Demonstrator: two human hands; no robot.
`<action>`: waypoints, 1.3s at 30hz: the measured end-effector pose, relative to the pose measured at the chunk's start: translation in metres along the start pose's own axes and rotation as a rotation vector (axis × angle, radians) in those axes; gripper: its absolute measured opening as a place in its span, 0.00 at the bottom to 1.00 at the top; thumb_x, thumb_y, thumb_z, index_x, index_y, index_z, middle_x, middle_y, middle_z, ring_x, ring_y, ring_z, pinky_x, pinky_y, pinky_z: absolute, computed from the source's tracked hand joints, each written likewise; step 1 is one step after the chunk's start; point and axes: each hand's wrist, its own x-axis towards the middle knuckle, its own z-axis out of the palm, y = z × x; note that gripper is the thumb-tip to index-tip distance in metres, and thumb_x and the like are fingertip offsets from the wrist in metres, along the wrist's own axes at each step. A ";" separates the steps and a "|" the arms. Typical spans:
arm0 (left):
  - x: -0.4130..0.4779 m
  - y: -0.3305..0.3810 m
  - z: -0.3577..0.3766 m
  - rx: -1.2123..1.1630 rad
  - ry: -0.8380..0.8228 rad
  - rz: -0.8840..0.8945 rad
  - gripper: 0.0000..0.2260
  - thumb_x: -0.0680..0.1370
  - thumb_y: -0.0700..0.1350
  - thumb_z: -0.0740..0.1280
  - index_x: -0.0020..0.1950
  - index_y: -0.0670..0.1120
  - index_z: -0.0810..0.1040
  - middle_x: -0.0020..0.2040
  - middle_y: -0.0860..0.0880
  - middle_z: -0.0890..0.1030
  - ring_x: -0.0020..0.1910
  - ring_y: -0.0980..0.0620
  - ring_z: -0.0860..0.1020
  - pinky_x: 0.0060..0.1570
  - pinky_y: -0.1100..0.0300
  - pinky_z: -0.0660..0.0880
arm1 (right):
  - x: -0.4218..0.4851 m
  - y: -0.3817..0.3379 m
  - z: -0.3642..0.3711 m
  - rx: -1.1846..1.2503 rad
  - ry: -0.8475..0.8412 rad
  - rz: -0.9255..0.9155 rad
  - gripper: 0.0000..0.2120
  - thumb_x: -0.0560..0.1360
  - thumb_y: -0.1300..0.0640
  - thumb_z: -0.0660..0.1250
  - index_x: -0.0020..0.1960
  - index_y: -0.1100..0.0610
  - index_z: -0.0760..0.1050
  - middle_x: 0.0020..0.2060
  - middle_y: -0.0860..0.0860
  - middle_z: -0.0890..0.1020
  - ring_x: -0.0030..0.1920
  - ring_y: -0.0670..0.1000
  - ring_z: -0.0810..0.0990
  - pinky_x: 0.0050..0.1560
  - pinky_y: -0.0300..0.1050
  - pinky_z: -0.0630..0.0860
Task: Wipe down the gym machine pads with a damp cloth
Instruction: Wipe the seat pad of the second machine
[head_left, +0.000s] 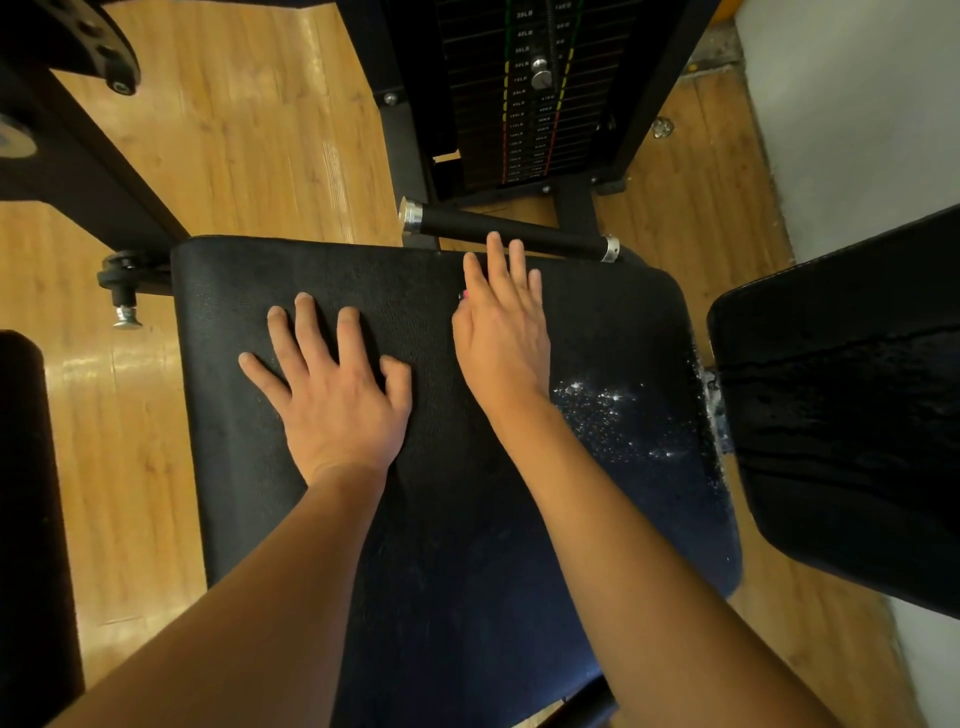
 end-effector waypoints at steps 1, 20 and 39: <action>0.000 0.000 0.000 0.002 -0.004 -0.001 0.25 0.79 0.55 0.57 0.74 0.46 0.67 0.80 0.38 0.60 0.80 0.35 0.53 0.75 0.28 0.47 | 0.005 0.000 -0.001 -0.002 -0.001 -0.005 0.24 0.86 0.55 0.53 0.81 0.57 0.60 0.83 0.55 0.52 0.83 0.56 0.44 0.82 0.53 0.41; 0.000 0.001 -0.001 0.034 -0.073 0.020 0.27 0.82 0.57 0.49 0.83 0.56 0.57 0.84 0.44 0.51 0.82 0.36 0.46 0.74 0.27 0.44 | -0.022 0.004 0.004 0.033 0.056 0.050 0.24 0.86 0.54 0.52 0.81 0.58 0.59 0.82 0.56 0.58 0.83 0.56 0.49 0.80 0.49 0.41; 0.001 -0.001 0.000 0.028 -0.065 0.019 0.27 0.83 0.57 0.51 0.83 0.56 0.57 0.84 0.44 0.50 0.82 0.37 0.46 0.75 0.27 0.43 | -0.071 0.004 0.010 0.037 0.026 0.039 0.25 0.84 0.54 0.50 0.80 0.59 0.63 0.80 0.56 0.62 0.82 0.54 0.49 0.81 0.50 0.45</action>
